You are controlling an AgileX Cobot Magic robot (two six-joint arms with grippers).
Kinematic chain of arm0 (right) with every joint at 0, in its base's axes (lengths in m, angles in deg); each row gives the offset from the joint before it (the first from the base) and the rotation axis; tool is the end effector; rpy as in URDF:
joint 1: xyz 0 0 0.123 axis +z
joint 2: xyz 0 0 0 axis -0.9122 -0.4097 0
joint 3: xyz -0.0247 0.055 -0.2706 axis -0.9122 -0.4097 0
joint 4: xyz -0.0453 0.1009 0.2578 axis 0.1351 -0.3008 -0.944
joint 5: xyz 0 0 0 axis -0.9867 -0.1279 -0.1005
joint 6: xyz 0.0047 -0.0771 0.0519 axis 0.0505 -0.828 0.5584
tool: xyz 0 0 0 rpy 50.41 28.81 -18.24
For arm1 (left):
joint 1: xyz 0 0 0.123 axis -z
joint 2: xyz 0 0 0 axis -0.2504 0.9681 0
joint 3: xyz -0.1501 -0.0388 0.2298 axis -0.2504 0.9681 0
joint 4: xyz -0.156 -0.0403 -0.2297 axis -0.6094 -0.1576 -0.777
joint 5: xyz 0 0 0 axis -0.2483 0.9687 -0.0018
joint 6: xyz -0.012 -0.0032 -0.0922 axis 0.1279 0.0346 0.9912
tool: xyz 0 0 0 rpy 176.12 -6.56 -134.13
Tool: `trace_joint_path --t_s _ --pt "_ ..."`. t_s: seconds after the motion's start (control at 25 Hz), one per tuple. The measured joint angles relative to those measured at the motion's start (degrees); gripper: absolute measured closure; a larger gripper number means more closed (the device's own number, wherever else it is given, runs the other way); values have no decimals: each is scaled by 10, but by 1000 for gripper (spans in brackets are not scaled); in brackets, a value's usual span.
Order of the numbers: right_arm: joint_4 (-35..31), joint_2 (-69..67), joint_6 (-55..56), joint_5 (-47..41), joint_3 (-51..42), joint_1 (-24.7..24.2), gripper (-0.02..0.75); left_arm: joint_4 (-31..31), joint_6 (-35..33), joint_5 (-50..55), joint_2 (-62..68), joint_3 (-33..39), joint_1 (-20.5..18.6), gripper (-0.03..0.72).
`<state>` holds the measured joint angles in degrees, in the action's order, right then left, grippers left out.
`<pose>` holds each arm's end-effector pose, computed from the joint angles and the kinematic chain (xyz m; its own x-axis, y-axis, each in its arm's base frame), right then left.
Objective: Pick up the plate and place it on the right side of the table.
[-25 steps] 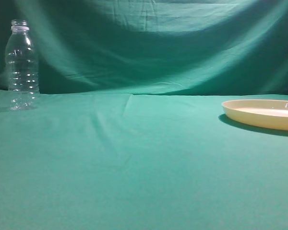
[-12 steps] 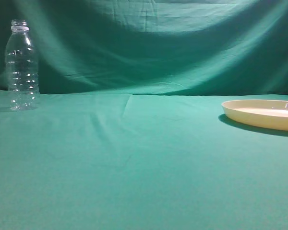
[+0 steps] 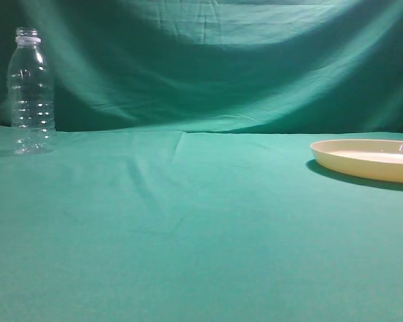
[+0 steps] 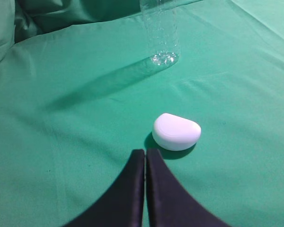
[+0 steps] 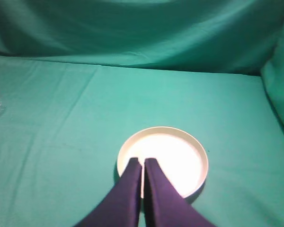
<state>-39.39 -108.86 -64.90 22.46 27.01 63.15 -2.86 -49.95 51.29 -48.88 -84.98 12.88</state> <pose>0.0864 0.0230 0.3796 -0.3650 -0.0428 -0.9300 -0.2467 0.9677 0.0523 0.0920 0.0012 0.1761 -0.2526 0.2708 -0.9289 0.0597 0.9626 0.2644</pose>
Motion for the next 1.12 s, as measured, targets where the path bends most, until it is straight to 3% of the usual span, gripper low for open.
trace_joint_path --t_s 0.24,0.48,0.68,0.8,1.12 --pt "81 85 51 93 -124 50 738 0 0 0 0 0 0 688" --pt "97 219 54 233 -290 75 738 0 0 0 0 0 0 688" --pt "97 240 54 323 -423 76 738 0 0 0 0 0 0 688" --pt "96 240 54 340 -471 76 738 0 0 0 0 0 0 688" --pt "95 240 55 298 -474 76 738 0 0 0 0 0 0 688"
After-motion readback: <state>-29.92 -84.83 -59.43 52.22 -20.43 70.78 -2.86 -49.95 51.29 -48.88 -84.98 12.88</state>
